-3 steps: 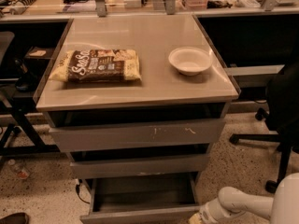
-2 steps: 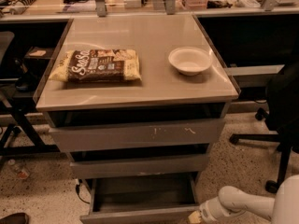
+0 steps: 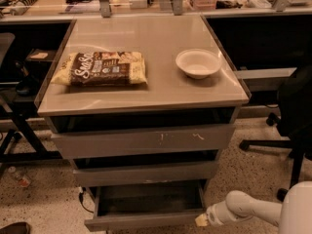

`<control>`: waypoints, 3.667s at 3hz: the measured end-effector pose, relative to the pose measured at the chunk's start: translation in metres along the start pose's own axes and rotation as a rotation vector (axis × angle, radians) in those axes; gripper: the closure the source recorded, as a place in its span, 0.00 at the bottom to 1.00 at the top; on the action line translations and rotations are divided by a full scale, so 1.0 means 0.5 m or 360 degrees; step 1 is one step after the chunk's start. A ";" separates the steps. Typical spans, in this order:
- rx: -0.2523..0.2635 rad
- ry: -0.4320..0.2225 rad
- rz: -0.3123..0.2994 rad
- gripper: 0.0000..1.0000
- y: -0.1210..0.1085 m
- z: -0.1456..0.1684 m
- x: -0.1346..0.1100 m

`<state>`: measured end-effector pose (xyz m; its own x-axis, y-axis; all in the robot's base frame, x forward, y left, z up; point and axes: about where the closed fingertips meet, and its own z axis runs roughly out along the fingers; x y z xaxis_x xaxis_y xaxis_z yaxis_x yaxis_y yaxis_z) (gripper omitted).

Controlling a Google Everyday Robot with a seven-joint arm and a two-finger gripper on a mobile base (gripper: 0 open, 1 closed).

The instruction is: Close bottom drawer

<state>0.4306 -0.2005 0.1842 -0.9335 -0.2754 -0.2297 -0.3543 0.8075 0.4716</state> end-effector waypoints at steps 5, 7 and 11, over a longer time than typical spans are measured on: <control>0.0024 -0.0169 -0.0114 1.00 -0.026 0.028 -0.159; 0.0045 -0.0251 -0.0216 1.00 -0.015 0.026 -0.229; 0.0335 -0.0215 0.0038 1.00 -0.106 -0.174 -0.119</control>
Offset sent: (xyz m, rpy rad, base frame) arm 0.0666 0.0077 0.0143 0.0023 -0.0930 0.0052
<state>0.5003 -0.2722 0.2466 -0.9205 -0.1943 -0.3390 -0.2999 0.9075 0.2940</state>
